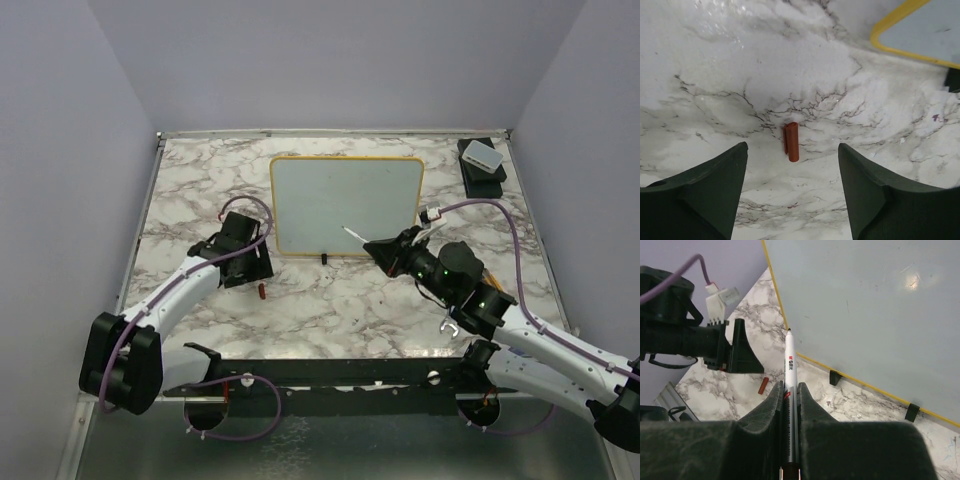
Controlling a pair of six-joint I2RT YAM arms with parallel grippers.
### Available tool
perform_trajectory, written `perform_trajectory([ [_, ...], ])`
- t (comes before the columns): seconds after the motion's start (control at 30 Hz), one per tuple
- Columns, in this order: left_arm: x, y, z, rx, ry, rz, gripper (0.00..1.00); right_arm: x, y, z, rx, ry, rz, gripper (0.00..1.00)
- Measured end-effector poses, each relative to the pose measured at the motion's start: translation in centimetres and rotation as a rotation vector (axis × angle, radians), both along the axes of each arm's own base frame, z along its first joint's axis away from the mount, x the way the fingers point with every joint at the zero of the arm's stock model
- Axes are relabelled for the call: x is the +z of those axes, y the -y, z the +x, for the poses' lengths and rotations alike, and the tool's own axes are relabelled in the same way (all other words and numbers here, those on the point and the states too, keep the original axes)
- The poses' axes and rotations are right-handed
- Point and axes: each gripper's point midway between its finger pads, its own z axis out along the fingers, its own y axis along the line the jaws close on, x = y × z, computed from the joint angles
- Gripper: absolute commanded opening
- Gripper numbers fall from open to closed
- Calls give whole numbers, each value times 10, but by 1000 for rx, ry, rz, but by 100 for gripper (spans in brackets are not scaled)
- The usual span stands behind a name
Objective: Write a sentence on the whiteboard
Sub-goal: Place the pen cap at the center of the board.
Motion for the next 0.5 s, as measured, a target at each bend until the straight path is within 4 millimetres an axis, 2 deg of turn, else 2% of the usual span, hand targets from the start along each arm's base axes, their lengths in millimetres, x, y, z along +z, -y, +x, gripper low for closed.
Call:
perform_trajectory([
  [0.1,27,-3,17,5,86,17,76,1,1,-1,1,5,5,1],
  [0.3,92,-9,56,5,274,42,78,0,-2,-3,20,2,6,1],
  [0.5,165,-33,109,55,484,40,78,-7,-14,0,49,-23,8,1],
])
